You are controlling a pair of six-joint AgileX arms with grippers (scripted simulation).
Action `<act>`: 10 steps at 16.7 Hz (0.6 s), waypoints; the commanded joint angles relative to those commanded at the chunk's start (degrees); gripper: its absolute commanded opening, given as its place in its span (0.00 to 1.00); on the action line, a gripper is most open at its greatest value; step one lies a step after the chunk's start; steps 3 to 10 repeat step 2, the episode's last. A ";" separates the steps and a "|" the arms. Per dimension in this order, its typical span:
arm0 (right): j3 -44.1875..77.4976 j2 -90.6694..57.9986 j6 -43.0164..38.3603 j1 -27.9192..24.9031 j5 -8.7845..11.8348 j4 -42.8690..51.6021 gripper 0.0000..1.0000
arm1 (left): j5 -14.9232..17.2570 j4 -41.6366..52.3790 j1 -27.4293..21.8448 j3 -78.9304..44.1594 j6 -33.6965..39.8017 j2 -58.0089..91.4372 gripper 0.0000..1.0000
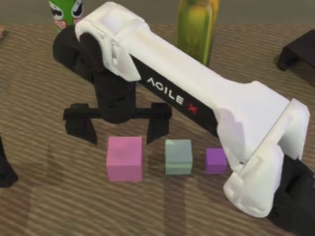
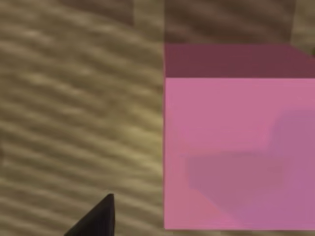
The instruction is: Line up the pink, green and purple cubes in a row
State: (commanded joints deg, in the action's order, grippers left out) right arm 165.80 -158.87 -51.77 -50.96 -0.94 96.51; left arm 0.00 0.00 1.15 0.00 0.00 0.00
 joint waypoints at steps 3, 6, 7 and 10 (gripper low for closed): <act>0.47 -0.10 0.02 0.00 0.00 0.44 1.00 | 0.00 0.00 0.00 0.00 0.00 0.00 1.00; 0.47 -0.10 0.02 0.00 0.00 0.44 1.00 | 0.00 0.00 0.00 0.00 0.00 0.00 1.00; 0.47 -0.10 0.02 0.00 0.00 0.44 1.00 | 0.00 0.00 0.00 0.00 0.00 0.00 1.00; 0.47 -0.10 0.02 0.00 0.00 0.44 1.00 | 0.00 0.00 0.00 0.00 0.00 0.00 1.00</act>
